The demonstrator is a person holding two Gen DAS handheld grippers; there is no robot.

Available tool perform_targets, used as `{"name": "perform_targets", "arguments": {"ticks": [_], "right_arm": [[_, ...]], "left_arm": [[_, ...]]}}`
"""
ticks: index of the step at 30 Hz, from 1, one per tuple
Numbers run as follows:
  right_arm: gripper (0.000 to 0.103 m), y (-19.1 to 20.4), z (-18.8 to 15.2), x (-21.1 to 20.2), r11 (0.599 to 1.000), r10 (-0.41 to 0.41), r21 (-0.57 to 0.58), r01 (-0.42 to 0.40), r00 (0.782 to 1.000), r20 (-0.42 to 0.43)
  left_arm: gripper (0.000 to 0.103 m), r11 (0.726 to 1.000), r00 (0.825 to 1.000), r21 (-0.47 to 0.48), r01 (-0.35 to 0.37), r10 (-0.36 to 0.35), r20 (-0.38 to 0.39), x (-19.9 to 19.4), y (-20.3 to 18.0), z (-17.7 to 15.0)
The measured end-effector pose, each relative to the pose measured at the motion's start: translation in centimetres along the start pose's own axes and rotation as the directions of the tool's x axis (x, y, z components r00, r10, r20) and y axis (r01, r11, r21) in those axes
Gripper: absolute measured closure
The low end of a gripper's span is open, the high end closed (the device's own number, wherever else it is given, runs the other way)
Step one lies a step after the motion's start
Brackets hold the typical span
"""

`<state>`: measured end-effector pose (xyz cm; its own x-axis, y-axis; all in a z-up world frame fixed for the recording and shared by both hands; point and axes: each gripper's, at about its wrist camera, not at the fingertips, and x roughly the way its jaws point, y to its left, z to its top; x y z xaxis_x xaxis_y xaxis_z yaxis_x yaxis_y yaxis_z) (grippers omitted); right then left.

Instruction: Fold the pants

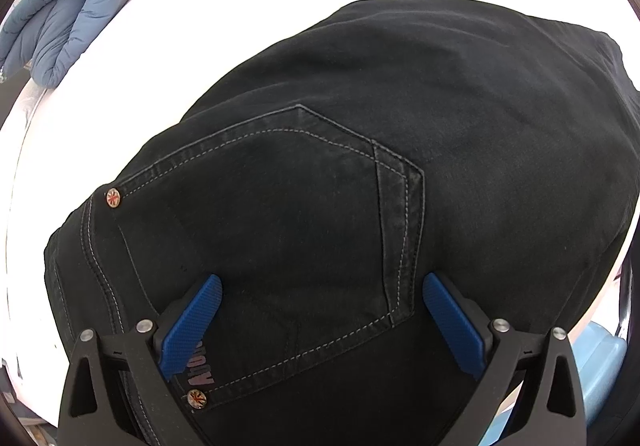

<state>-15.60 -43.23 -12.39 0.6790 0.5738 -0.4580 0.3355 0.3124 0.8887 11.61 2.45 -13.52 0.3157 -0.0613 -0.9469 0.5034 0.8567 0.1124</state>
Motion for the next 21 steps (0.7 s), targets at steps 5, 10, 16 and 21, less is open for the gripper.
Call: {"name": "perform_targets", "arguments": {"ticks": [5,10,16,21], "right_arm": [[0.048,0.5,-2.3,3.9,1.000,0.003,0.018,-0.001,0.998,-0.067],[0.048,2.3,-3.8,7.8,1.000,0.028,0.010,-0.027,0.988,-0.149],[0.048,5.1,-7.5,14.4,0.997,0.062,-0.037,-0.073,0.970,-0.235],[0.048,5.6,-9.1,18.5,0.998,0.061,0.004,-0.063,0.960,-0.273]], "left_arm": [[0.000,0.999,1.000,0.037,0.016,-0.015,-0.014,-0.2,0.1,-0.3],[0.000,0.997,0.999,0.072,0.035,-0.034,-0.021,-0.6,0.4,-1.3],[0.000,0.988,0.997,0.137,0.064,-0.058,-0.048,-1.2,1.2,-2.8],[0.000,0.983,0.995,0.164,0.088,-0.078,-0.065,-1.5,2.0,-4.1]]}}
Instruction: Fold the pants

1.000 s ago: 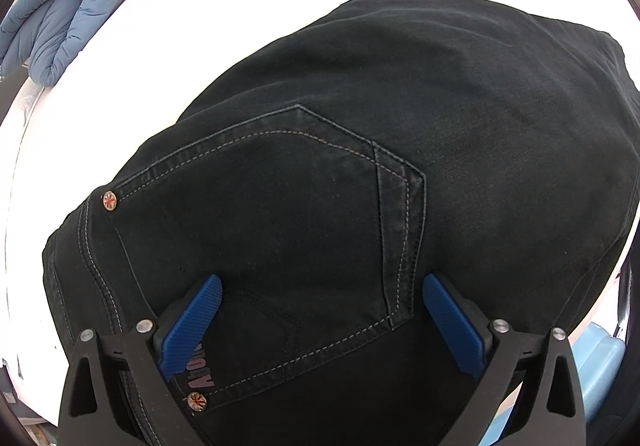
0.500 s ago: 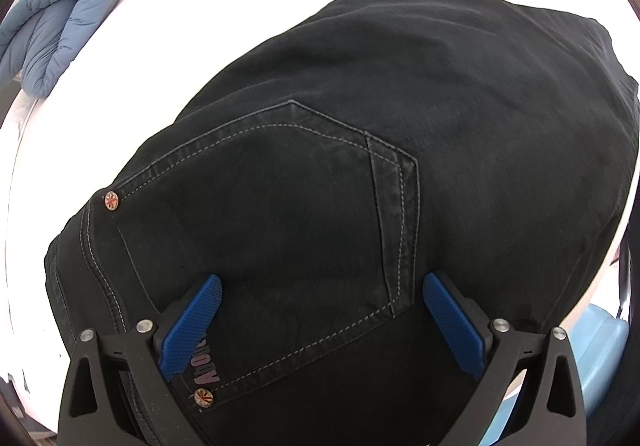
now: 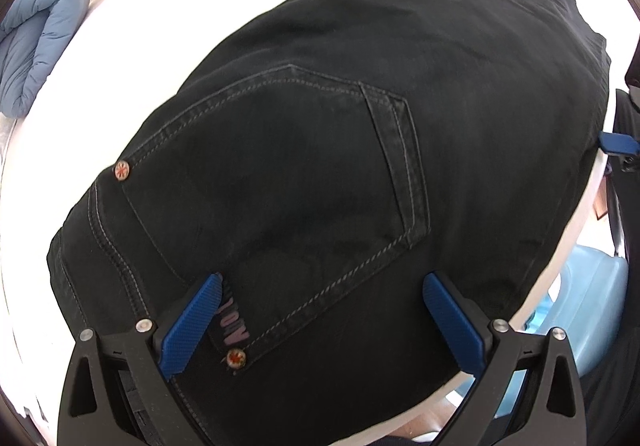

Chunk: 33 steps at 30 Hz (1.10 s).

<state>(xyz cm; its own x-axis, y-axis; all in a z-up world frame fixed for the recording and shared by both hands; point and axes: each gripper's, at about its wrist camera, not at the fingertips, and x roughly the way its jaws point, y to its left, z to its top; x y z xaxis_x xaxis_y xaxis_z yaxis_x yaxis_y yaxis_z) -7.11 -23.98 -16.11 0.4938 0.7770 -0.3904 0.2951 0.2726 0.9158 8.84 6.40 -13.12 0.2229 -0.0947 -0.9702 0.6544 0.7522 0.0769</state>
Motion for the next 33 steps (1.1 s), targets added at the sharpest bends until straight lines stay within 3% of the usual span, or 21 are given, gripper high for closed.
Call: {"name": "perform_targets", "arguments": {"ticks": [14,25,27,33], "right_arm": [[0.048,0.9,0.7,5.0,0.998,-0.060,0.029,0.061,0.997,-0.040],[0.051,-1.4,0.4,4.3,0.982,0.043,0.182,-0.052,0.998,0.052],[0.055,-1.5,0.4,4.1,0.982,0.042,0.183,-0.053,0.997,0.063],[0.093,-1.3,0.8,4.3,0.990,-0.002,0.142,-0.005,0.999,0.049]], "left_arm": [[0.000,1.000,1.000,-0.010,0.010,-0.010,0.007,-0.2,2.5,-2.8],[0.000,1.000,1.000,-0.007,0.006,-0.006,0.005,0.2,1.6,-1.5],[0.000,1.000,1.000,-0.006,0.006,-0.006,0.004,0.3,1.5,-1.4],[0.000,1.000,1.000,-0.007,0.010,-0.010,0.005,0.1,1.5,-1.2]]}}
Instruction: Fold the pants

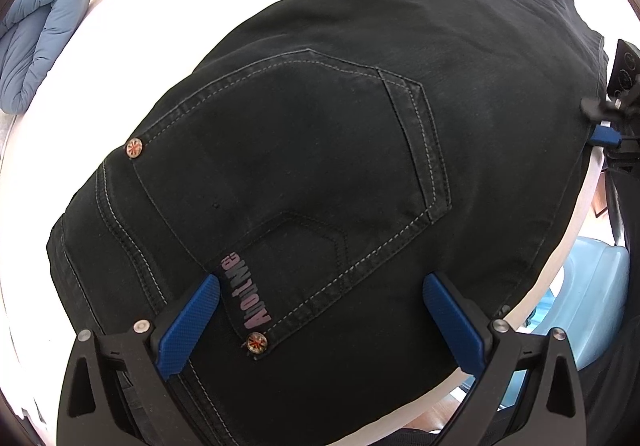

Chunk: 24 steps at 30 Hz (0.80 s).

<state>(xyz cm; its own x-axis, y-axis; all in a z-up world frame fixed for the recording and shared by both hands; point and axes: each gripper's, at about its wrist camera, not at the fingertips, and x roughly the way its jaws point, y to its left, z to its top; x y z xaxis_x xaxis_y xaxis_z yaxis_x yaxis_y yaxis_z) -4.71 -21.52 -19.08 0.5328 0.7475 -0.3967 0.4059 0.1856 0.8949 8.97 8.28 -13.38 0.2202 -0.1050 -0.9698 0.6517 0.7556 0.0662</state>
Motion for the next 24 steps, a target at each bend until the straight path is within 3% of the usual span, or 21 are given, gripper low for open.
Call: {"name": "perform_targets", "arguments": {"ticks": [5,10,18,22,24], "right_arm": [[0.099,1.5,0.0,-0.4,0.994,-0.044,-0.099,0.042,0.999,-0.015],[0.100,0.7,-0.4,-0.7,0.991,-0.102,-0.091,0.099,0.994,-0.026],[0.100,-0.3,0.1,-0.3,0.994,-0.089,-0.063,0.086,0.995,-0.043],[0.099,-1.2,0.3,-0.5,0.999,-0.031,-0.010,0.030,0.998,-0.051],[0.096,-1.1,0.4,-0.9,0.999,-0.010,0.031,0.012,0.997,-0.079]], "left_arm": [[0.000,1.000,1.000,-0.001,0.000,0.000,0.000,0.0,-0.1,0.0],[0.000,1.000,1.000,0.013,0.003,-0.003,-0.011,0.0,-0.1,0.0],[0.000,1.000,1.000,0.025,0.002,-0.001,-0.029,-0.2,0.1,-0.5],[0.000,1.000,0.999,0.012,-0.007,0.008,-0.033,-0.7,0.2,-0.5],[0.010,1.000,1.000,0.016,0.002,-0.001,-0.031,-1.5,-0.1,-0.6]]}}
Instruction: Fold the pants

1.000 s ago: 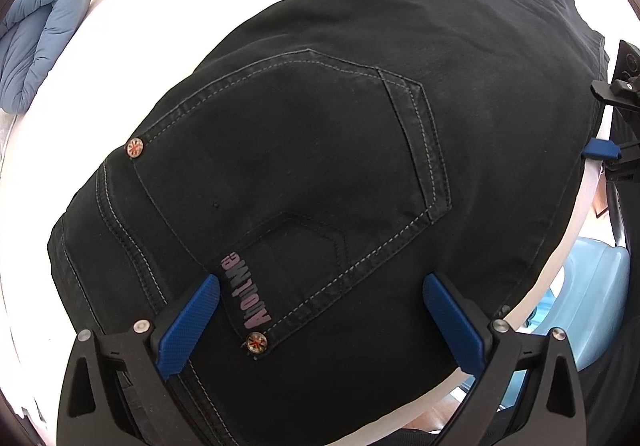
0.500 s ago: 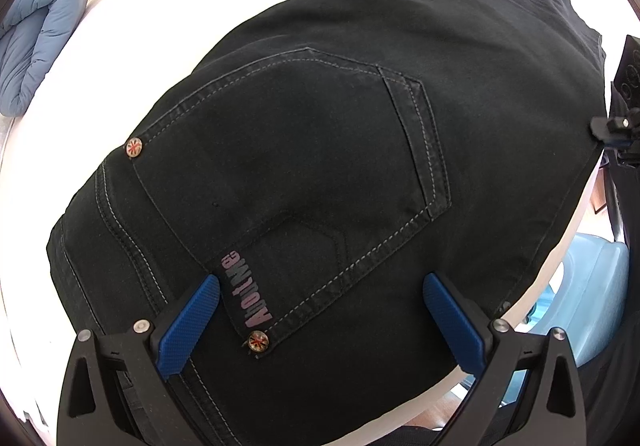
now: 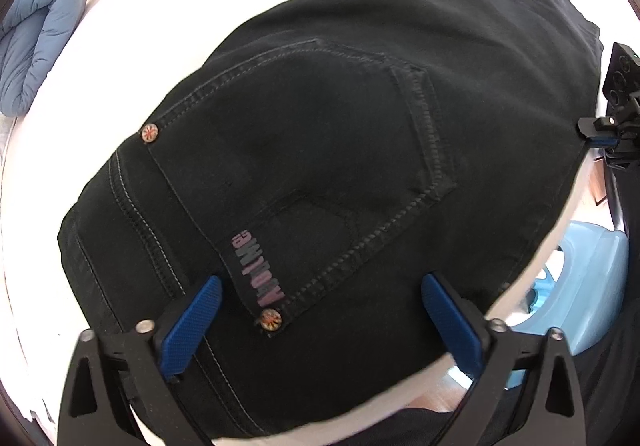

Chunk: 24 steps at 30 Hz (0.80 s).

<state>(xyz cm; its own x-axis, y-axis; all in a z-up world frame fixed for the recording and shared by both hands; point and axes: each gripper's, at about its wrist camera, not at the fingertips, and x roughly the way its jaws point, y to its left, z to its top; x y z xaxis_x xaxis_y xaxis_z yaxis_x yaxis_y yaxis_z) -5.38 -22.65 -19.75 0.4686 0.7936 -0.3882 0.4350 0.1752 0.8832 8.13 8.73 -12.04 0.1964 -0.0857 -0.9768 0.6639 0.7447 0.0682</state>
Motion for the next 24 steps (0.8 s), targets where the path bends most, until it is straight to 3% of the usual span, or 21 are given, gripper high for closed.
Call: {"name": "perform_targets", "arguments": {"ticks": [1,4,6,7,8,11,15,18,24], "right_arm": [[0.092,0.4,-0.1,-0.5,1.000,-0.008,-0.007,0.008,1.000,-0.007],[0.081,2.3,-0.7,-4.1,0.993,-0.030,-0.115,0.035,0.999,0.045],[0.059,2.6,-0.7,-7.6,0.991,-0.016,-0.128,0.030,0.994,0.108],[0.040,2.4,-0.5,-10.0,0.994,0.010,-0.112,0.010,0.985,0.172],[0.037,2.1,-0.3,-12.3,0.995,0.027,-0.099,-0.003,0.968,0.248],[0.037,0.9,1.3,-19.3,0.996,0.065,-0.077,-0.034,0.895,0.442],[0.037,-1.6,3.5,-23.7,0.999,0.043,0.000,-0.051,0.837,0.546],[0.039,-2.9,4.7,-23.8,0.996,0.045,0.041,-0.081,0.832,0.553],[0.044,-1.8,5.6,-20.6,0.998,0.056,0.009,-0.070,0.866,0.497]], "left_arm": [[0.015,1.000,1.000,-0.001,0.001,-0.001,0.001,-0.5,-0.2,0.0],[0.016,1.000,0.999,0.010,-0.010,0.010,0.046,-2.5,-1.3,0.7],[0.016,1.000,0.996,0.010,0.007,-0.008,0.086,-3.3,-2.3,1.9],[0.016,1.000,0.995,0.013,0.009,-0.011,0.099,-3.4,-2.8,2.5],[0.016,1.000,0.994,0.020,0.012,-0.014,0.111,-3.2,-3.5,3.4],[0.016,0.999,0.991,0.049,0.012,-0.018,0.133,-2.2,-5.6,5.8],[0.016,0.999,0.995,0.047,0.022,-0.026,0.101,0.6,-7.3,7.9],[0.009,0.999,0.994,-0.005,0.046,-0.045,0.097,1.6,-6.8,7.9],[0.007,0.999,0.997,0.006,0.047,-0.047,0.062,1.6,-6.6,7.6]]}}
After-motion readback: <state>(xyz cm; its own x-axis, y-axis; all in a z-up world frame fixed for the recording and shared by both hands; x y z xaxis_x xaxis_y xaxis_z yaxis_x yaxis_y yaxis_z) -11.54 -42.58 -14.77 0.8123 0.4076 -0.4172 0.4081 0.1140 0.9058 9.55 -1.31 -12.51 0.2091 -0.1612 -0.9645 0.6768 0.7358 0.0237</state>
